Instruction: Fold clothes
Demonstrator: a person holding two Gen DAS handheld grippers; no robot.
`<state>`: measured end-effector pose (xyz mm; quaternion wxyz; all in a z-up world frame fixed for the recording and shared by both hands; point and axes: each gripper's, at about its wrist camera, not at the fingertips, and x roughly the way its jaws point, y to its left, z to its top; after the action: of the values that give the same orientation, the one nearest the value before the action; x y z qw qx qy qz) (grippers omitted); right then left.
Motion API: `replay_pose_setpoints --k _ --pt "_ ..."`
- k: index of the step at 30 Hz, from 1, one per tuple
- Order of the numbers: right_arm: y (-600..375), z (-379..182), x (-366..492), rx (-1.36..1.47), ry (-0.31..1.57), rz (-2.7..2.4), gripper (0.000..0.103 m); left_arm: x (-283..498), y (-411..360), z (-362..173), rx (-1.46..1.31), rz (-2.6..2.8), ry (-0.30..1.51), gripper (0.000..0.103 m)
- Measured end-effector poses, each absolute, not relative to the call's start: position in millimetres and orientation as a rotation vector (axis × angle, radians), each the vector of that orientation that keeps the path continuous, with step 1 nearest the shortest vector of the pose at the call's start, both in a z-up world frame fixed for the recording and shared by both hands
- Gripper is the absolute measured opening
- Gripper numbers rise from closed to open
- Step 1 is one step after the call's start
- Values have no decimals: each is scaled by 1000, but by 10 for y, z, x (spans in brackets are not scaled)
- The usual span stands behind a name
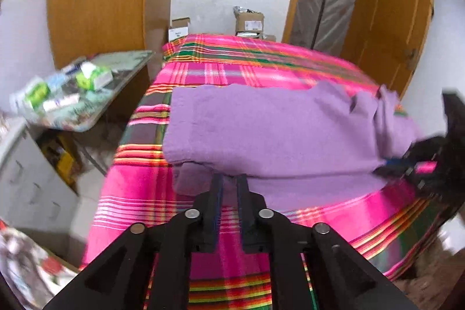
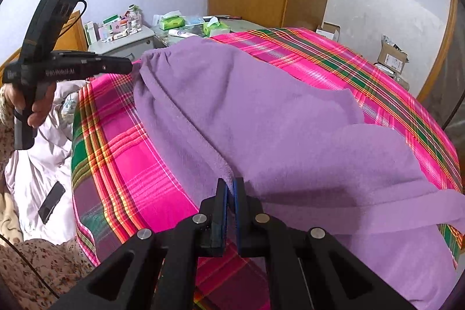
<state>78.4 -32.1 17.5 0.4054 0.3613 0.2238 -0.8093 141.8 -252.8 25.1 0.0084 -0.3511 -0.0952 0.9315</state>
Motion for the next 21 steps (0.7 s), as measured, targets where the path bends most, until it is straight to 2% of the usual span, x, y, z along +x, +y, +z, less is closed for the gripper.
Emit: replay_pose_setpoints --k 1,3,14,16,17,18,21 --pt "-319 171 786 912 566 -2045 4 1410 -2559 261 -1092 2901 -341 23" --pt "-316 169 790 912 566 -2049 4 1365 -2627 253 -1114 2877 -444 27" --pt "-297 219 807 888 544 -2058 4 1010 -2944 147 -1278 2743 -936 27" --pt "-277 245 797 885 534 -2061 4 980 -2935 139 -1294 2752 -969 25" --pt "-270 258 797 880 534 -2064 4 977 -2922 141 -1304 2763 -969 21" --pt "-267 270 799 874 534 -2066 4 980 -2901 153 -1311 2781 -956 12" --pt "-242 318 804 856 524 -2071 4 1032 -2820 246 -1282 2842 -899 5"
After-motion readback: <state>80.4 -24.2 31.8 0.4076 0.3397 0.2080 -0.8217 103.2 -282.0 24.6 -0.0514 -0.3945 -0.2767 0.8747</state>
